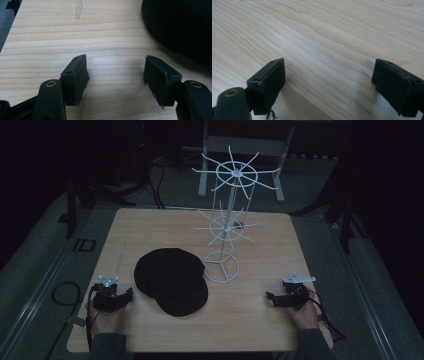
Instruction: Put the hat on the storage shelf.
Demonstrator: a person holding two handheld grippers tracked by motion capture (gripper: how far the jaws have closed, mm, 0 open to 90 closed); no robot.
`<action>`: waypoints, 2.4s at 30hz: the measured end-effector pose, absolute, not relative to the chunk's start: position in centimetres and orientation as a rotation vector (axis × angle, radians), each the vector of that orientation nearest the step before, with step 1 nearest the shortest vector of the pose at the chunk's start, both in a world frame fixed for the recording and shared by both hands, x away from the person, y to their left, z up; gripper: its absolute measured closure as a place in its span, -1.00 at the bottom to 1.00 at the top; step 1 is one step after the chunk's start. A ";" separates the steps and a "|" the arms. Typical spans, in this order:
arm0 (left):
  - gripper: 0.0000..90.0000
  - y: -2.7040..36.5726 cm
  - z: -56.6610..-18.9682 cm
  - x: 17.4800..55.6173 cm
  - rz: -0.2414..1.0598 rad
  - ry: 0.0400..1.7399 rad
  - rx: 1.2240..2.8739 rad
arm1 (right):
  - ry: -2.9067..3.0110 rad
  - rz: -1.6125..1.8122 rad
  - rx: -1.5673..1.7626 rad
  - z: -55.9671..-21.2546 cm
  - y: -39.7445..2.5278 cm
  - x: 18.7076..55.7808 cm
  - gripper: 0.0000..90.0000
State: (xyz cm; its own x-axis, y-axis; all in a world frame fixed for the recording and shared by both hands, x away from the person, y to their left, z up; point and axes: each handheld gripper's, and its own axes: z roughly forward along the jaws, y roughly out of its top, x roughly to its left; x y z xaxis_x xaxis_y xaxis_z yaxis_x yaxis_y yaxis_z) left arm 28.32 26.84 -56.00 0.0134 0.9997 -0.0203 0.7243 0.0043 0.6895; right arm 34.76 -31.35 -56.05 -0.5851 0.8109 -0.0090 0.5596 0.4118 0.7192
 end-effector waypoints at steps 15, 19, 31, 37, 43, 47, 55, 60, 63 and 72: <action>-0.02 27.1 -55.0 27.8 0.614 1.744 1.787 | 2.312 0.975 1.185 -56.0 -31.3 34.7 -0.74; -0.02 26.9 -54.1 27.8 0.608 1.710 1.798 | 2.311 0.975 1.188 -56.0 -31.3 34.7 -0.74; -0.03 27.1 -52.4 27.5 0.545 1.594 1.840 | 2.308 0.974 1.190 -56.1 -31.3 34.7 -0.74; -0.04 27.3 -51.6 27.5 0.521 1.563 1.846 | 2.307 0.973 1.191 -56.1 -31.3 34.7 -0.74; -0.11 27.0 -50.7 27.6 0.496 1.520 1.849 | 2.307 0.973 1.191 -56.1 -31.3 34.7 -0.74; -0.15 26.7 -50.4 27.8 0.481 1.504 1.845 | 2.307 0.973 1.192 -56.1 -31.3 34.7 -0.74; -0.27 26.0 -49.9 28.3 0.448 1.501 1.847 | 2.307 0.973 1.192 -56.0 -31.3 34.7 -0.74; -0.36 25.5 -50.0 28.8 0.432 1.511 1.845 | 2.307 0.973 1.192 -56.0 -31.3 34.7 -0.74; -0.39 25.2 -50.2 29.0 0.414 1.514 1.847 | 2.307 0.973 1.192 -56.0 -31.3 34.7 -0.74; -0.42 23.7 -50.8 30.0 0.380 1.518 1.875 | 2.307 0.973 1.192 -56.0 -31.3 34.7 -0.74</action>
State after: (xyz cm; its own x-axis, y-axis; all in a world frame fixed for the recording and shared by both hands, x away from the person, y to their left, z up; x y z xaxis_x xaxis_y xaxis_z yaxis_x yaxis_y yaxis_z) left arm 30.05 23.70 -50.79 0.2751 0.9427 -0.1890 0.7424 -0.0834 0.6648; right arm 34.65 -31.30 -56.05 -0.5758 0.8176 -0.0083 0.5647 0.4050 0.7191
